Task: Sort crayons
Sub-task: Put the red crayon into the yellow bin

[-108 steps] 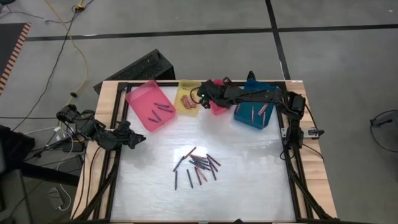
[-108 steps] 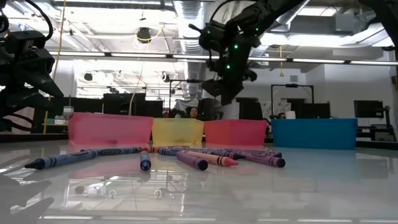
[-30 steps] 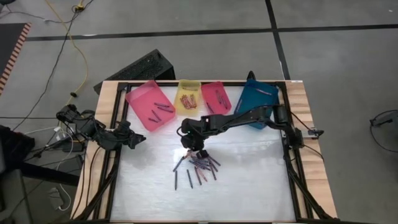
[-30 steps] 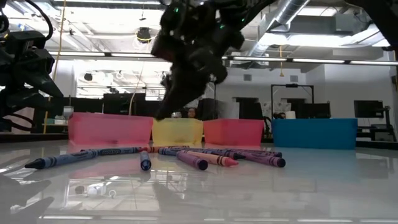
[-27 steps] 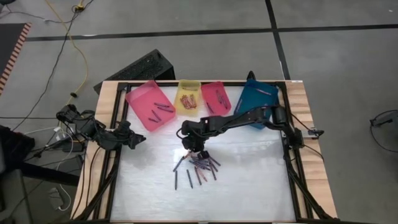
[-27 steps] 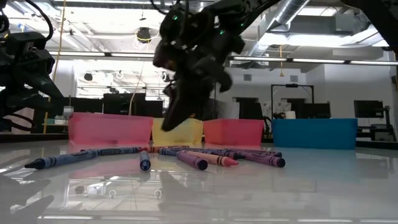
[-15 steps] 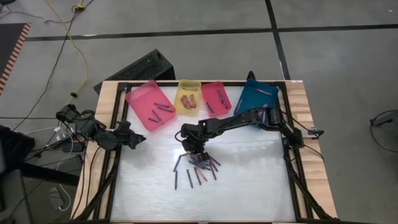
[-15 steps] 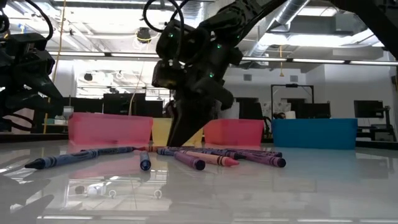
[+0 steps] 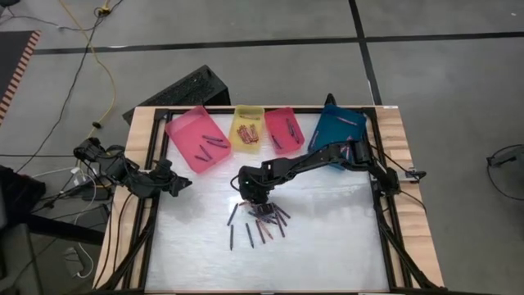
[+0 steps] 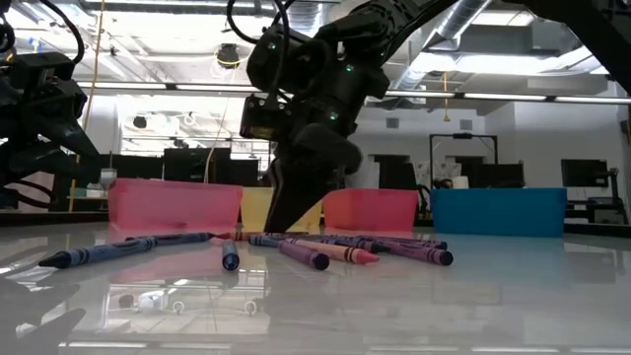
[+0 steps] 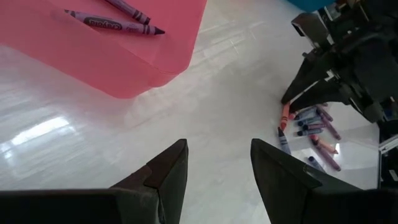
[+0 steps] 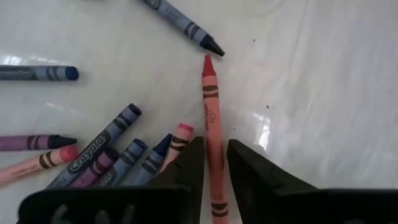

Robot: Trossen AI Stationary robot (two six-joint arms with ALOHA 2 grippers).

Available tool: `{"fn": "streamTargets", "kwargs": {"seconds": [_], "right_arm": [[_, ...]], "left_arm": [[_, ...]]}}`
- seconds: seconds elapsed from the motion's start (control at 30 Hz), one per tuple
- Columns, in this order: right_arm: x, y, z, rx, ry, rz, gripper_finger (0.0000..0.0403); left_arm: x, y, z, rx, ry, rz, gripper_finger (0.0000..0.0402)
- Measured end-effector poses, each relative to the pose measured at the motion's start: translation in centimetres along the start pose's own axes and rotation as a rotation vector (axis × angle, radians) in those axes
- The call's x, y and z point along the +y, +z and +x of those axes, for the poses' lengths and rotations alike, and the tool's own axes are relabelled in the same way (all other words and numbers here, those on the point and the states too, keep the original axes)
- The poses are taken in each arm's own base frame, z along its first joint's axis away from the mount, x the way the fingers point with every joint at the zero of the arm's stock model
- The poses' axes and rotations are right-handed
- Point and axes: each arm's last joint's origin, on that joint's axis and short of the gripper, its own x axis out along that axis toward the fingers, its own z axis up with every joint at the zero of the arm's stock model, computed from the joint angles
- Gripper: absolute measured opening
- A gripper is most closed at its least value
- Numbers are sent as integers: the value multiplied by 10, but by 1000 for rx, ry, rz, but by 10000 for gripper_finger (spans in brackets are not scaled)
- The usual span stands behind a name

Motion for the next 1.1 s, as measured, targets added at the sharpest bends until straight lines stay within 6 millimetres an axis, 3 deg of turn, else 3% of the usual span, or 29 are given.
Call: {"fn": "streamTargets", "kwargs": {"seconds": [0.27, 0.57, 0.77, 1.1], "right_arm": [[-1, 0, 1, -4, -22, 62, 92], [1, 3, -2, -16, -32, 128, 37], [2, 12, -18, -47, -44, 106, 5], [-10, 27, -36, -99, -87, 96, 5]], "left_arm": [[0, 0, 0, -1, 0, 0, 165], [0, 0, 0, -1, 0, 0, 165], [0, 0, 0, -1, 0, 0, 165], [0, 0, 0, -1, 0, 0, 165]]}}
